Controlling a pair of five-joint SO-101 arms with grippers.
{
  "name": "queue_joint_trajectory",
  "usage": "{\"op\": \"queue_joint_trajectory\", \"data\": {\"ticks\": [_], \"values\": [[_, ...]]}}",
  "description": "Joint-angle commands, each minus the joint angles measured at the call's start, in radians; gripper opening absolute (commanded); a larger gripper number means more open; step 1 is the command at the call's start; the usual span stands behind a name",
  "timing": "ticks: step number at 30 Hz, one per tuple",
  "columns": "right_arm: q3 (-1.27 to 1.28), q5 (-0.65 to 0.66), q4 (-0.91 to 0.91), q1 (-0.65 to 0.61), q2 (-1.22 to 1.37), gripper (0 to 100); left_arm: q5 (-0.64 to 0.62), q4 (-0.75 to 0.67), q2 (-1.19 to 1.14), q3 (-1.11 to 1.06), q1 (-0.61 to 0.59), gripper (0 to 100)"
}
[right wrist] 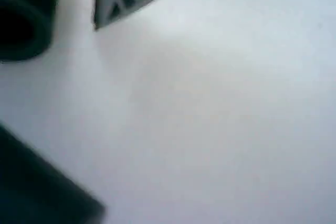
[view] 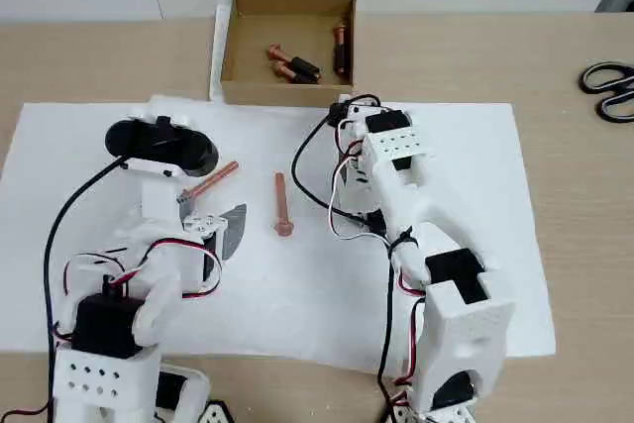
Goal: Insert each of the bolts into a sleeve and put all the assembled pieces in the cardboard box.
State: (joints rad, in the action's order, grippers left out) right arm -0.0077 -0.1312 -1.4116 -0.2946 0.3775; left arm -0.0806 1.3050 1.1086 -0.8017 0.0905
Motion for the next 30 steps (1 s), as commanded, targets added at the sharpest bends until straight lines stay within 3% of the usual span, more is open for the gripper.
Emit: {"op": "queue_joint_trajectory", "data": {"ticks": [1, 3, 16, 21, 30], "values": [[-0.005, 0.049, 0.015, 0.012, -0.002, 6.4, 0.005, 0.005, 0.005, 0.036, -0.008, 22], [-0.005, 0.077, 0.018, 0.015, -0.002, 0.6, 0.005, 0.005, 0.005, 0.036, -0.008, 22], [-0.275, 0.158, -0.211, 0.094, -0.2, 0.3, 0.005, 0.006, -0.002, 0.047, -0.005, 22], [-0.275, 0.325, -0.237, 0.128, -0.271, 0.3, 0.029, 0.052, -0.018, 0.125, -0.008, 22], [-0.273, 0.365, -0.251, 0.133, -0.355, 0.3, 0.041, 0.112, -0.517, 0.403, -0.012, 22]]}}
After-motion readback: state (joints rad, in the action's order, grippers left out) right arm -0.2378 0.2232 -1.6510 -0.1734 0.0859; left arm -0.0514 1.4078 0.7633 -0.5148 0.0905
